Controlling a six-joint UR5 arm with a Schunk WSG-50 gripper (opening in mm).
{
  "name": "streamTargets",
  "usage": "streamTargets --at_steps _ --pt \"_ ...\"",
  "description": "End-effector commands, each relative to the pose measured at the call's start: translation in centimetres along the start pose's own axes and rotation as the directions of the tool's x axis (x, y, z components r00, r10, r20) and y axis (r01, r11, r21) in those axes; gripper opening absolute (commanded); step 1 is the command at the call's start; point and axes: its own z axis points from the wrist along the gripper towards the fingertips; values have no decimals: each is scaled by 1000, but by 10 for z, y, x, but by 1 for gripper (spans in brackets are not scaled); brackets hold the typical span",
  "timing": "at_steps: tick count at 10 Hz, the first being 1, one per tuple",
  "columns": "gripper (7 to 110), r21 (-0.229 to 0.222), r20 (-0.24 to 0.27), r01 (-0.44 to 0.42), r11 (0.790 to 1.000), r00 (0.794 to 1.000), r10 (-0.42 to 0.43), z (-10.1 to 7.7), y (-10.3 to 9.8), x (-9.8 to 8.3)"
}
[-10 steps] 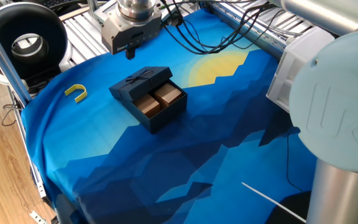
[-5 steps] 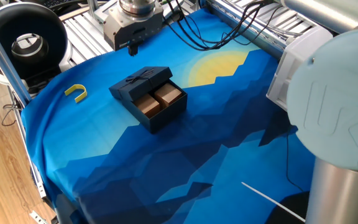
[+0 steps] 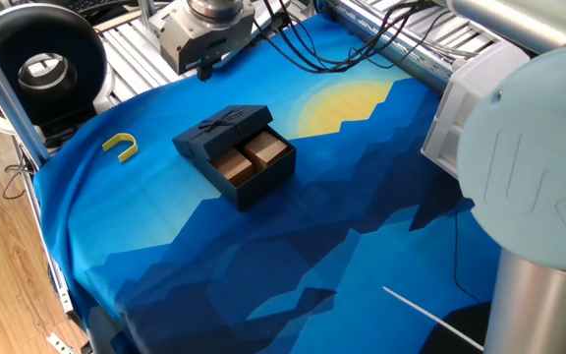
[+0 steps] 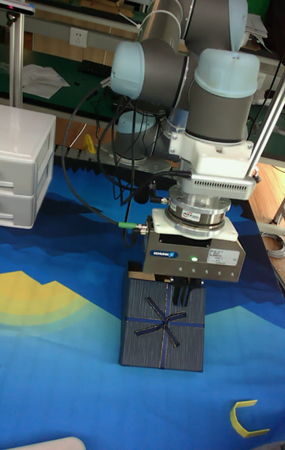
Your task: Slide the outer casing onto the gift box
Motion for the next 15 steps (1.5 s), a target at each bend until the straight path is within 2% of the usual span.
streamTargets --at_steps 1,3,5,7,10,11,14,15 --pt "7 -19 23 17 1000 1000 -17 3 -3 -31" --pt "7 7 6 25 1000 1000 -25 23 -16 -64" --pt "7 40 24 38 998 999 -39 46 -25 -79" --pt "7 59 29 43 997 999 -45 68 -24 -85" --pt "7 74 3 18 997 1000 -18 77 -21 -81" --pt "7 78 -57 33 996 998 -28 77 -24 -66" --pt "7 85 -103 30 996 994 -21 83 -26 -53" --pt "7 71 -120 37 997 992 -28 87 -22 -48"
